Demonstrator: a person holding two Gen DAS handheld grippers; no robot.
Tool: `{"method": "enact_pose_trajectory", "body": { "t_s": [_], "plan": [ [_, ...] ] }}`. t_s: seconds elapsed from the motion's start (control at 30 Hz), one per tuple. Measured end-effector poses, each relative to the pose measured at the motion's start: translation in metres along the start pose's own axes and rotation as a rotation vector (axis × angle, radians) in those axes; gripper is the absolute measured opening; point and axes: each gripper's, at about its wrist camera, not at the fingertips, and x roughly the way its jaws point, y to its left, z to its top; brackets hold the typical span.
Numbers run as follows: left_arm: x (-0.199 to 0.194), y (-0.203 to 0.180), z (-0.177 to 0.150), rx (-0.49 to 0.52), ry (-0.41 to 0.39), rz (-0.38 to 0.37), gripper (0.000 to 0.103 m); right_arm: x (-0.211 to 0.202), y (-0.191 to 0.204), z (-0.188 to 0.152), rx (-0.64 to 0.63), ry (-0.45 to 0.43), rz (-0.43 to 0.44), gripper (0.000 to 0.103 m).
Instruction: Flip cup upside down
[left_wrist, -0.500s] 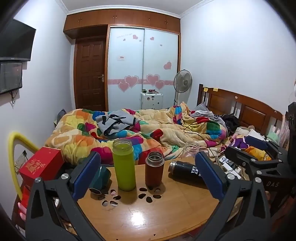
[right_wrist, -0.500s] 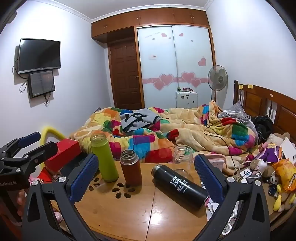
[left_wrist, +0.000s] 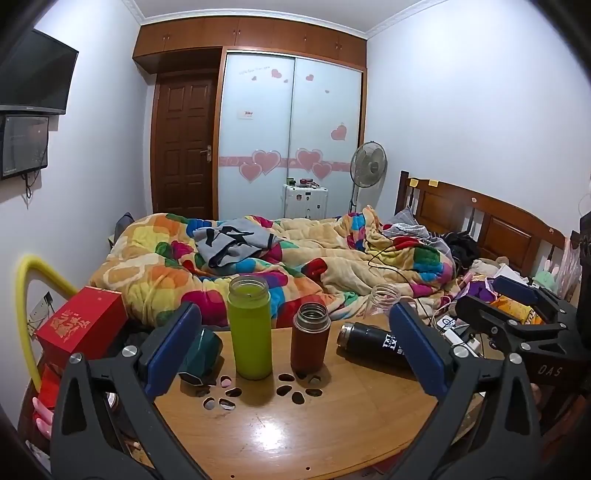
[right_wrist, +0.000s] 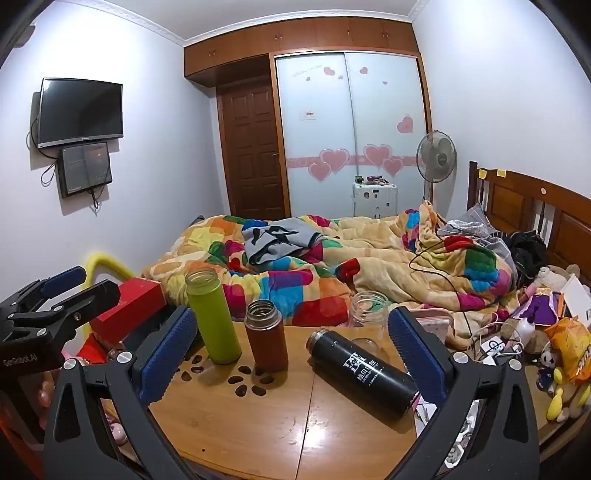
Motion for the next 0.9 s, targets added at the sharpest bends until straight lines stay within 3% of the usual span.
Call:
{"method": "enact_pose_trajectory", "body": {
  "t_s": [0.9],
  "plan": [
    [-0.0032,-0.0014,0.0019,-0.006,-0.028,0.013,0.103,-0.0062,0.0061,0.0033,-0.002,-0.01,0.005,0.103]
  ]
}}
